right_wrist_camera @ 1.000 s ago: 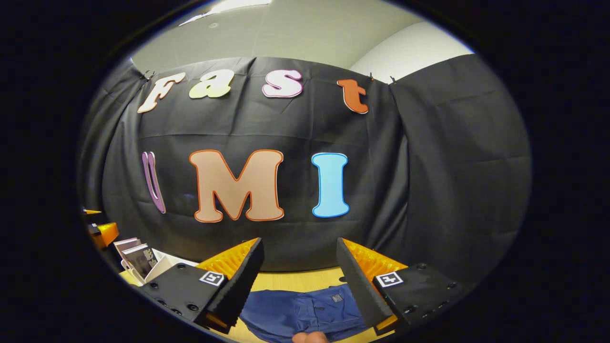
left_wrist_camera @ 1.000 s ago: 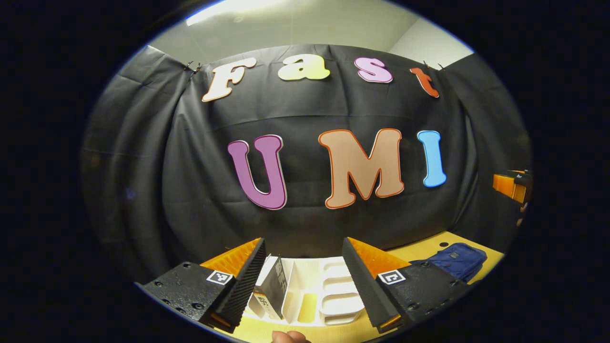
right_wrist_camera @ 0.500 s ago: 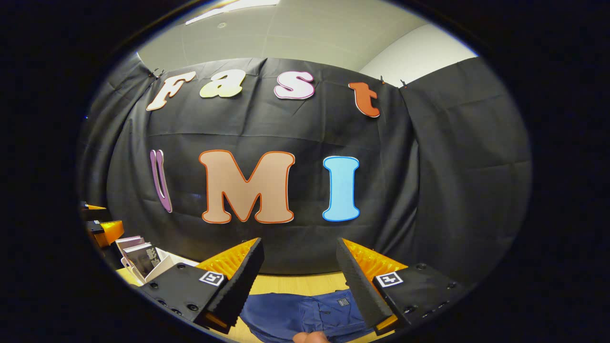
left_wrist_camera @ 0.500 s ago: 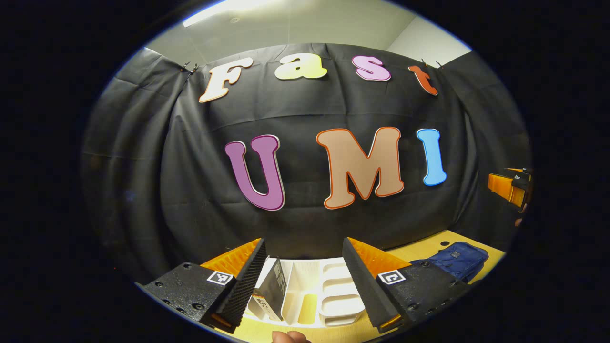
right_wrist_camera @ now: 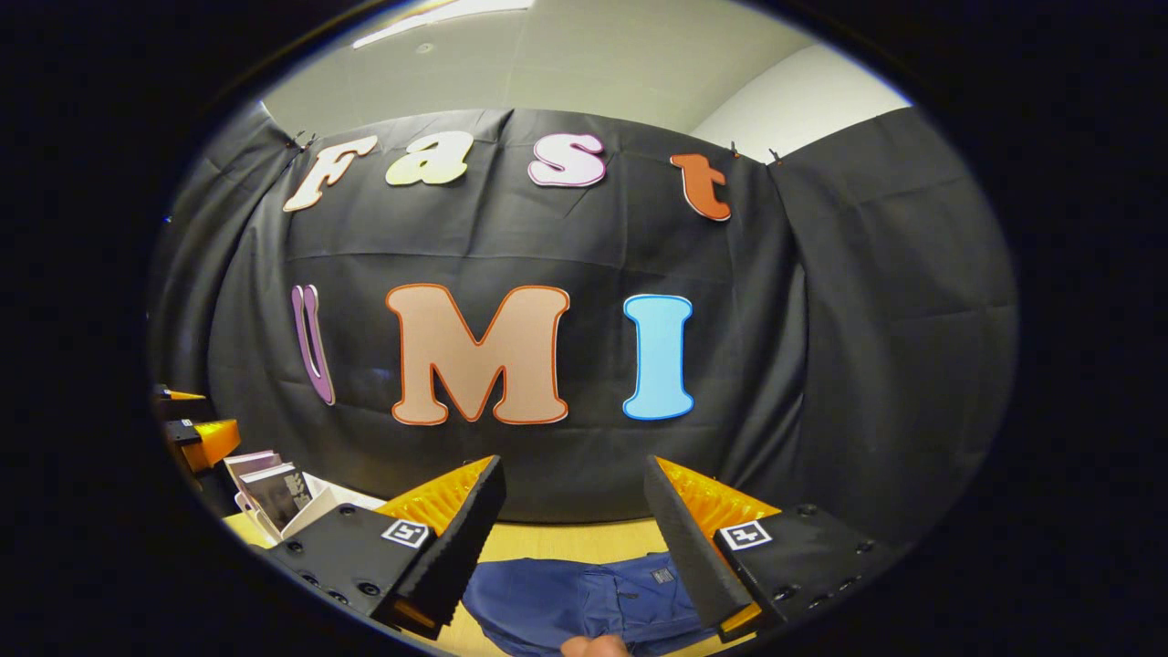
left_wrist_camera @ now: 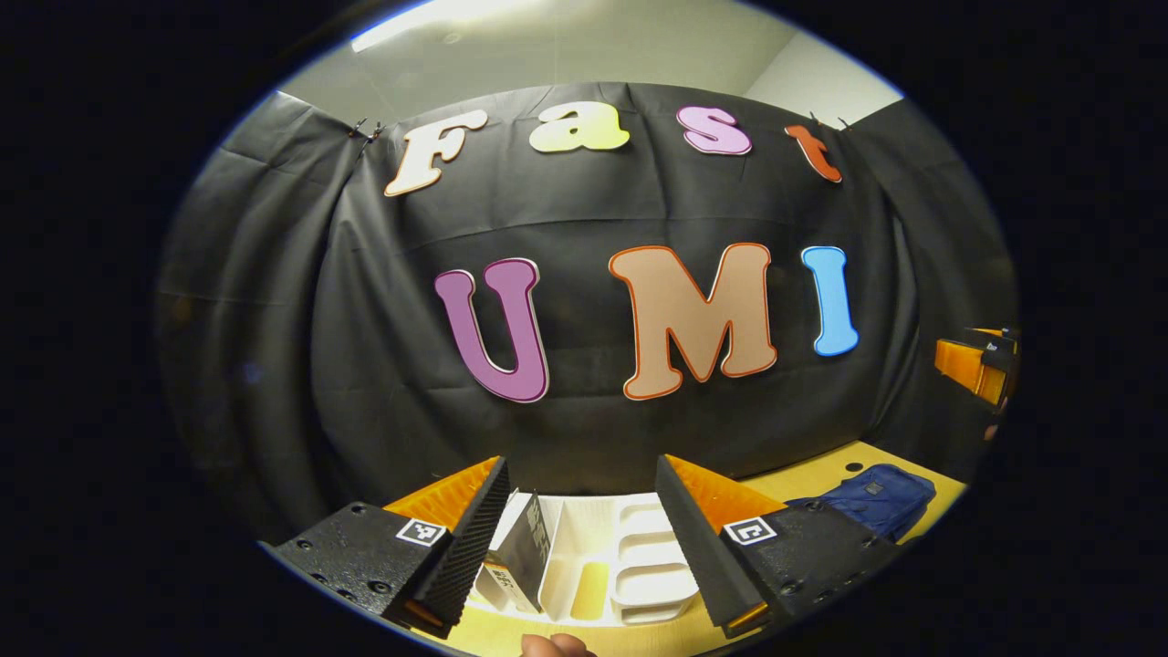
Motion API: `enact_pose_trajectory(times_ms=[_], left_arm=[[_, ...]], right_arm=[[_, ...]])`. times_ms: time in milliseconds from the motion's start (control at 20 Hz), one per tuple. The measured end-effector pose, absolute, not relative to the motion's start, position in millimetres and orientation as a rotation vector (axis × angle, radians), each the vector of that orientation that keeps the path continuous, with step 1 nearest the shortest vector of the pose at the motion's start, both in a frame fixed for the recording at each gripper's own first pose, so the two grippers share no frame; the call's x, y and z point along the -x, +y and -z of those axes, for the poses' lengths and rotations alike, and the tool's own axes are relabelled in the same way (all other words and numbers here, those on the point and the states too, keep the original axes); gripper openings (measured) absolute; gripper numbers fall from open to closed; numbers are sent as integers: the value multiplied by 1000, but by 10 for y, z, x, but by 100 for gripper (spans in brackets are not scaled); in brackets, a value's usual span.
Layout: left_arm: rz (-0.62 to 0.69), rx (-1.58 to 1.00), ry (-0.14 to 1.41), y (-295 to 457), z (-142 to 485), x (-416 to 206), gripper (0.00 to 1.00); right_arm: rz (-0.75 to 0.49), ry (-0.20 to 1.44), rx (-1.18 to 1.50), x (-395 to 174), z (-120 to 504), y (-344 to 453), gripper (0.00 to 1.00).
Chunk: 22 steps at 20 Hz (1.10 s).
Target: Open the schoolbag, grab two books from the bookshelf and put them into the schoolbag.
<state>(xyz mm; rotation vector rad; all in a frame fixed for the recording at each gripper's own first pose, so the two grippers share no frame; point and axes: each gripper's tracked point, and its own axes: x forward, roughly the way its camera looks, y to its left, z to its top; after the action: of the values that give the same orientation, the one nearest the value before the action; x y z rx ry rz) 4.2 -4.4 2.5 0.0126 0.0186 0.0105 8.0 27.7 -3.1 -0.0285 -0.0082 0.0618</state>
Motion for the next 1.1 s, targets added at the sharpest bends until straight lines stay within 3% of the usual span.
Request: enact_pose_trajectory(times_ms=[550,800,850,900,950,1100], left_arm=[[-32,11,57,40,91,-18,94],[-59,32,82,144,174,27,94],[-69,30,87,181,199,31,94],[-77,28,91,218,206,27,95],[-85,27,91,239,208,32,94],[-101,27,96,290,215,51,95]], right_arm=[[-124,11,122,-34,195,369,99],[-158,86,279,100,669,319,98],[-172,107,321,122,814,336,92],[-180,130,373,134,970,310,98],[-199,152,433,163,1140,298,95],[-254,196,612,219,1563,287,98]])
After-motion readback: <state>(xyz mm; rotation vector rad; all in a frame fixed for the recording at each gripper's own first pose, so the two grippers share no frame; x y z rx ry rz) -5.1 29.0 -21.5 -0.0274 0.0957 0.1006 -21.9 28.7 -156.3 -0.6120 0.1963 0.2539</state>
